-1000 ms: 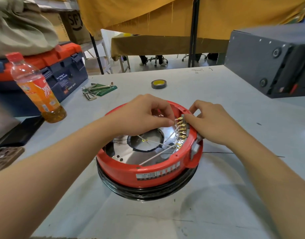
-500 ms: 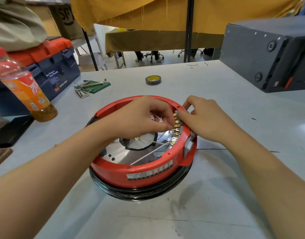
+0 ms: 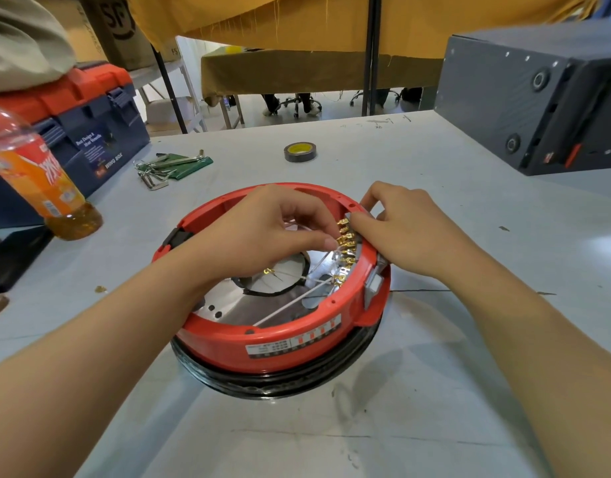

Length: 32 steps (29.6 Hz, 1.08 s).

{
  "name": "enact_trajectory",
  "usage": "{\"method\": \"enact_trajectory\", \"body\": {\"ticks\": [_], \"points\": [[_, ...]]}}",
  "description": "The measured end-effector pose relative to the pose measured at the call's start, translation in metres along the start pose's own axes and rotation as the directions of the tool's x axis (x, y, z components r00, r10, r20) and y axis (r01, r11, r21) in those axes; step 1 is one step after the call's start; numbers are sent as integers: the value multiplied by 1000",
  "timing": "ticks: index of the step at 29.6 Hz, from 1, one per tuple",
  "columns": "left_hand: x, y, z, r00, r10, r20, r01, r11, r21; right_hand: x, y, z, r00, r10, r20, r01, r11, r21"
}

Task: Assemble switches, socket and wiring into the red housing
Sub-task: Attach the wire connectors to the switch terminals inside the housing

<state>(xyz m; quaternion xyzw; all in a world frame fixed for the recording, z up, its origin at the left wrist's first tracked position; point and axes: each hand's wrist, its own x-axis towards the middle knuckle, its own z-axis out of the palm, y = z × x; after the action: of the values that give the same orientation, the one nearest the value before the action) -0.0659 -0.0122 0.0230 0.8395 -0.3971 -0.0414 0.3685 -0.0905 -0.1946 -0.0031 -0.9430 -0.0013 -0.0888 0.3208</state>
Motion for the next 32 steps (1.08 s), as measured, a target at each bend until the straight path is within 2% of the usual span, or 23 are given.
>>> {"method": "enact_trajectory", "body": {"ticks": [3, 6, 8, 13, 20, 26, 29, 30, 32], "points": [[-2, 1, 0, 1000, 16, -20, -15, 998, 59, 0, 0, 0, 1000, -2, -1, 2, 1000, 0], [-2, 1, 1, 997, 81, 9, -80, 967, 244, 0, 0, 0, 1000, -2, -3, 2, 1000, 1], [-3, 2, 2, 997, 72, 36, -80, 946, 315, 0, -1, 0, 1000, 1, -1, -1, 1000, -4], [-5, 2, 4, 993, 86, 77, -106, 941, 322, -1, -1, 0, 1000, -1, -4, 1, 1000, 2], [-4, 4, 1, 994, 110, 1, -108, 974, 201, -2, -2, -1, 1000, -2, 0, 2, 1000, -4], [-5, 2, 4, 981, 192, 18, -182, 893, 411, -2, -1, 1, 1000, 6, -8, -6, 999, -31], [-4, -1, 1, 988, 156, -13, -138, 903, 406, -3, -1, -3, 984, -78, -161, 49, 983, -179], [-3, -1, 0, 990, 141, -29, -120, 916, 383, -3, -3, -6, 965, -133, -226, 97, 982, -162], [-2, -1, -1, 992, 106, -73, -79, 951, 299, -5, -6, -13, 938, -216, -272, 225, 974, 0]]}}
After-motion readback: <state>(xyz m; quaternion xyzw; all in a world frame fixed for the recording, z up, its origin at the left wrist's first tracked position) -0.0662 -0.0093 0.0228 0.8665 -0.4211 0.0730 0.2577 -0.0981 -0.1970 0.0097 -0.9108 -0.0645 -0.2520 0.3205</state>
